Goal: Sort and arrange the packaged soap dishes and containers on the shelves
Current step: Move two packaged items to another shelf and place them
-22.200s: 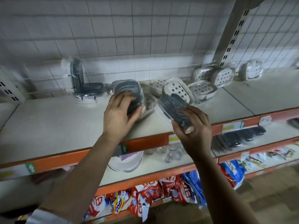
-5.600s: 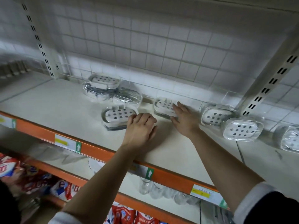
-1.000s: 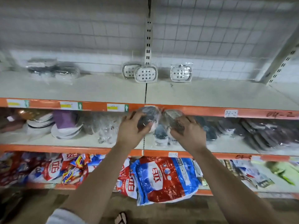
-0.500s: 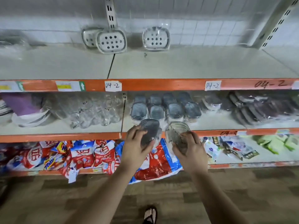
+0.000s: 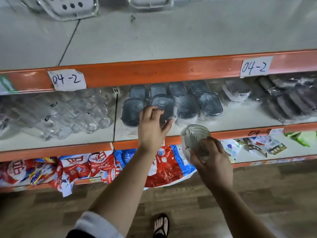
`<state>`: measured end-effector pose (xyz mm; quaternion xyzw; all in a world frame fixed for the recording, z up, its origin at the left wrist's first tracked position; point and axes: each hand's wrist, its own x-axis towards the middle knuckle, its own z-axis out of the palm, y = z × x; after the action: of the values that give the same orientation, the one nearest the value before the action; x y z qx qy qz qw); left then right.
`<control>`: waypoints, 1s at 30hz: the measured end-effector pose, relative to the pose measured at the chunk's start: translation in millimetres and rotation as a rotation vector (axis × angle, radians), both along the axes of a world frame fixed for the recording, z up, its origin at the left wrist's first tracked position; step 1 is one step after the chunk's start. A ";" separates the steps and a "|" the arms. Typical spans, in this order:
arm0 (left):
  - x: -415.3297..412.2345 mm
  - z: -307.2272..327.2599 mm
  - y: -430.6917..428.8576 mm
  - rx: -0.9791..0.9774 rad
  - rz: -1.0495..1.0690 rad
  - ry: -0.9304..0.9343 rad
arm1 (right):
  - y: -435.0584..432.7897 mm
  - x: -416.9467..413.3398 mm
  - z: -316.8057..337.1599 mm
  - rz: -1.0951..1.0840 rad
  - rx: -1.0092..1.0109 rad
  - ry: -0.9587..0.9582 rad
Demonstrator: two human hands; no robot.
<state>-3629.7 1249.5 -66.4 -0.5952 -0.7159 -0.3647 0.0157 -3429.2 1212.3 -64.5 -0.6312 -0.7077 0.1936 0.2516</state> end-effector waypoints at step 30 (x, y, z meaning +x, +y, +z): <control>208.2 -24.4 53.5 -0.090 -0.332 0.375 | 53.0 209.0 -4.8 -0.172 0.154 0.049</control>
<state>-3421.5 1303.0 -90.8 -0.7619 -0.6084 -0.2134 0.0615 -3220.2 1265.3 -69.2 -0.6634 -0.6573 0.1320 0.3323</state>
